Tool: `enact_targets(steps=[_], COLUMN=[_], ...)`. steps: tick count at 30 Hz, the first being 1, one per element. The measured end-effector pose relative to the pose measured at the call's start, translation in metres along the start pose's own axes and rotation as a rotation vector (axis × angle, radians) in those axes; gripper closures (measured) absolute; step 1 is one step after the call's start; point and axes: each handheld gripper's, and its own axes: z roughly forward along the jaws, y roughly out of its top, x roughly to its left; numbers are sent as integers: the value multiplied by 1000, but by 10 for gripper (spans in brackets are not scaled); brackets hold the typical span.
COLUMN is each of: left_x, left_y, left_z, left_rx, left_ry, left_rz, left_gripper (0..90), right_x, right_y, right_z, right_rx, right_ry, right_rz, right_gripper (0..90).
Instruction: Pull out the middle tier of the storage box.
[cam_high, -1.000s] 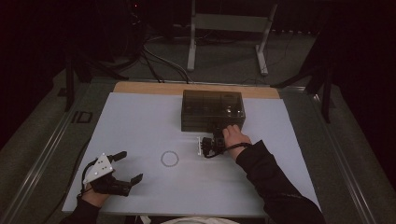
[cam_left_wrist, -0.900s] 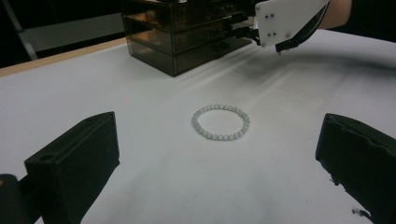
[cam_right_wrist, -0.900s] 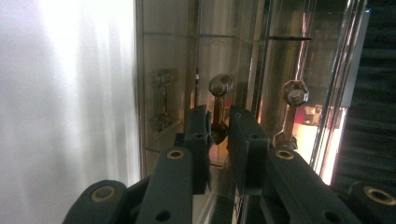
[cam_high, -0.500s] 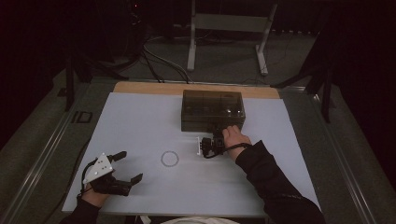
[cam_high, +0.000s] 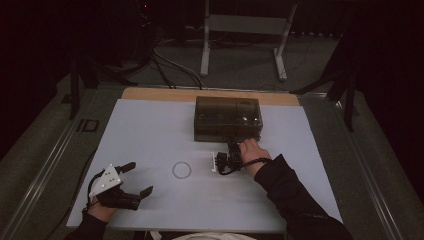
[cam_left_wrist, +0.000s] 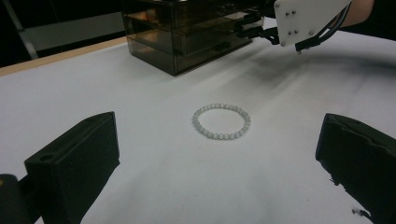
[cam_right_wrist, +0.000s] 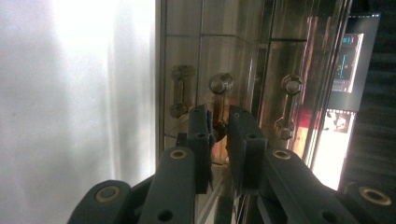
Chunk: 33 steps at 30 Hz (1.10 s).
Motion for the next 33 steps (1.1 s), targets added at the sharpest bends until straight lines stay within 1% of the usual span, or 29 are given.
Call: enact_targets(steps=[9, 10, 11, 14, 15, 17, 18, 19, 22, 23, 26, 28, 29, 30, 31, 32, 33], left_x=[0, 0, 0, 0, 0, 0, 0, 0, 0, 0, 0, 0, 0, 0, 0, 0, 0], left_y=[0, 0, 0, 0, 0, 0, 0, 0, 0, 0, 0, 0, 0, 0, 0, 0, 0], left_z=[0, 1, 1, 1, 1, 1, 1, 1, 1, 1, 1, 1, 1, 1, 1, 1, 1], left_rx=[2, 3, 3, 3, 6, 4, 4, 3, 5, 5, 3, 4, 4, 3, 3, 2, 2], left_ry=[0, -2, 0, -1, -1, -1, -1, -2, 0, 0, 0, 0, -1, 0, 0, -1, -1], left_rz=[0, -2, 1, 2, 3, 2, 2, 1, 4, 4, 1, 1, 1, 2, 2, 1, 1], left_gripper=[9, 9, 9, 9, 9, 9, 9, 9, 9, 9, 9, 9, 9, 9, 9, 9, 9], right_x=[-1, -2, -2, -1, -3, -4, -6, -8, -13, -13, -19, -23, -25, -29, -29, -32, -38], right_y=[-1, -1, -1, -2, -3, -3, -5, -6, -9, -9, -16, -20, -22, -26, -26, -30, -36], right_z=[0, 0, 0, 0, -1, -1, -2, -2, -3, -3, -7, -10, -11, -13, -13, -14, -17], right_rx=[-9, -7, -11, -13, -25, -29, -43, -59, -84, -84, -132, -139, -152, -161, -161, -172, -195], right_ry=[9, 18, 16, 14, 29, 35, 64, 84, 128, 128, 202, 231, 242, 254, 254, 275, 333], right_rz=[-1, 9, 15, 16, 27, 34, 57, 76, 88, 88, 96, 107, 110, 139, 139, 156, 192], right_gripper=[796, 794, 793, 790, 784, 782, 745, 732, 699, 699, 674, 657, 648, 630, 630, 613, 558])
